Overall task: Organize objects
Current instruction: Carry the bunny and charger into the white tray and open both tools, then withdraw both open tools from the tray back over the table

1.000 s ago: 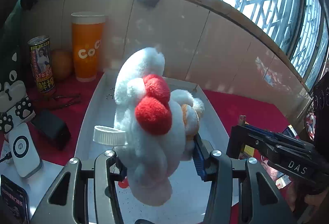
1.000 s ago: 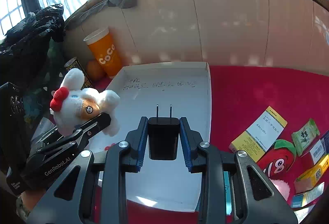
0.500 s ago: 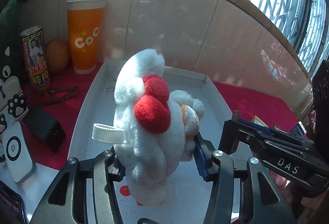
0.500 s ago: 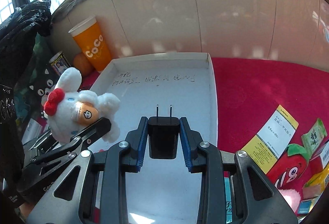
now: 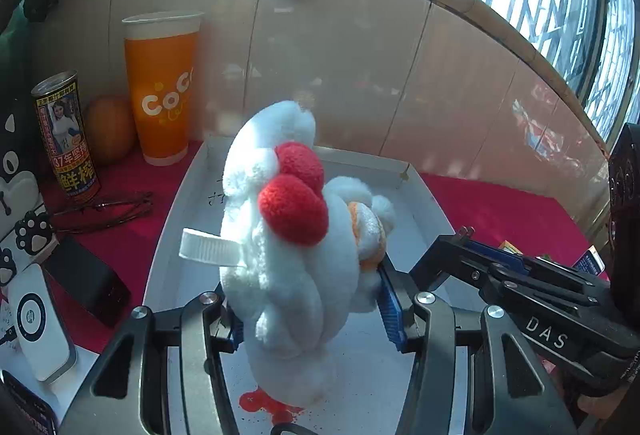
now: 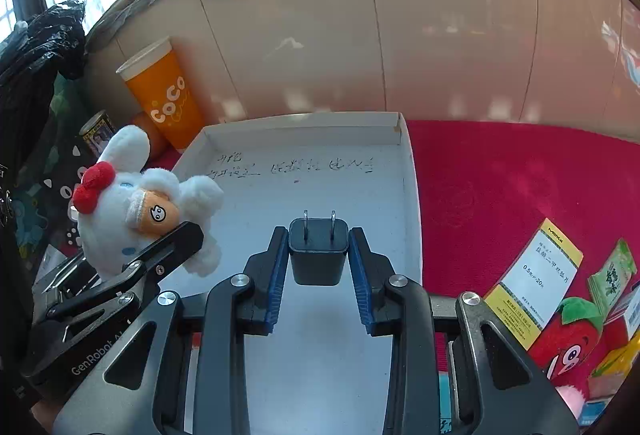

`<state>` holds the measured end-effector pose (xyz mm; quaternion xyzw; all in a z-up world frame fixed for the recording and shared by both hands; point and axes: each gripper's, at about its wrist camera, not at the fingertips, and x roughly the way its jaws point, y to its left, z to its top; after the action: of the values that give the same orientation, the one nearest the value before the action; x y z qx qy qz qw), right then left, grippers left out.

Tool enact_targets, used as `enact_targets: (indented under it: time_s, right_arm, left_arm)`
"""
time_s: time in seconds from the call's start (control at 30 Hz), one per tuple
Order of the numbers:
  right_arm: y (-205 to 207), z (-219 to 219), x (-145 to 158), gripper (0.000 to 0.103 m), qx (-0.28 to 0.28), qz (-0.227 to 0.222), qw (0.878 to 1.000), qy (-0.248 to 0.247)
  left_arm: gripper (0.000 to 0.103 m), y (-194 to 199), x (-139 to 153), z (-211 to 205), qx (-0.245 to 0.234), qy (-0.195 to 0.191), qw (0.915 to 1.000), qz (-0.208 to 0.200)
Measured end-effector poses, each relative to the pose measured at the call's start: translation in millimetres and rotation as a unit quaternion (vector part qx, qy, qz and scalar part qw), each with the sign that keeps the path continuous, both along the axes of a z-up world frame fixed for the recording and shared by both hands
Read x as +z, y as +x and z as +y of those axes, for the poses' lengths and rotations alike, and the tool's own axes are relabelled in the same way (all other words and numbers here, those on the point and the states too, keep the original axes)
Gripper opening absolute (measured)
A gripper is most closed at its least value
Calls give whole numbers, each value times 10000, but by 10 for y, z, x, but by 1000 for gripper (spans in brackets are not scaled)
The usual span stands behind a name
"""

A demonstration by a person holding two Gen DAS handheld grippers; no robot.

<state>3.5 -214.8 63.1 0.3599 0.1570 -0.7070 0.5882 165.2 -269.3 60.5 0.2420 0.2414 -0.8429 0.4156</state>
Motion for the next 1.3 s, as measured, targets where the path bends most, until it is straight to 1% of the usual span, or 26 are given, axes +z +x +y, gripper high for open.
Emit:
enact_targets:
  time_s: [0.07,0.13,0.17,0.2,0.23,0.27,0.3,0.37,0.43,0.57,0.67,0.83,1.07,1.3]
  right_arm:
    - [15,-1,-12,30,-23,41,10000,-20]
    - [25,13,-26,31,-46,56,10000,-49]
    - [25,28,-26,33,-61,73,9999,-61]
    - [23,47,-22,36,-84,87,9999,-91]
    - [16,67,-13,38,-108,88,9998,-127]
    - [1,91,0,48,-146,72,9997,-166]
    - [-19,118,13,62,-193,34,9996,-201]
    - [-58,182,44,74,-263,-95,9992,-299]
    - [-79,248,88,82,-282,-172,9987,-379]
    - [5,397,183,87,-252,-51,9980,-574]
    - [76,510,242,87,-257,89,9975,-651]
    - [149,719,305,87,-207,137,9968,-759]
    - [115,1027,362,87,-295,-14,9961,-827]
    - [25,1352,453,87,-440,-98,9942,-977]
  left_arm:
    - [57,-14,3,20,25,-65,10000,-69]
    - [67,-4,28,57,94,-185,9997,-100]
    - [70,15,51,71,155,-280,9994,-107]
    - [78,33,81,88,222,-368,9990,-95]
    - [83,71,120,104,295,-454,9985,-37]
    - [83,114,158,124,360,-525,9980,45]
    - [86,157,198,142,417,-581,9974,130]
    - [103,234,270,183,584,-712,9955,231]
    - [103,310,352,243,709,-871,9930,368]
    - [103,374,474,322,779,-957,9908,556]
    - [103,398,556,422,741,-1003,9900,666]
    - [103,407,645,575,701,-1039,9890,790]
    - [103,396,724,756,617,-1081,9887,833]
    - [103,330,801,934,560,-1135,9891,750]
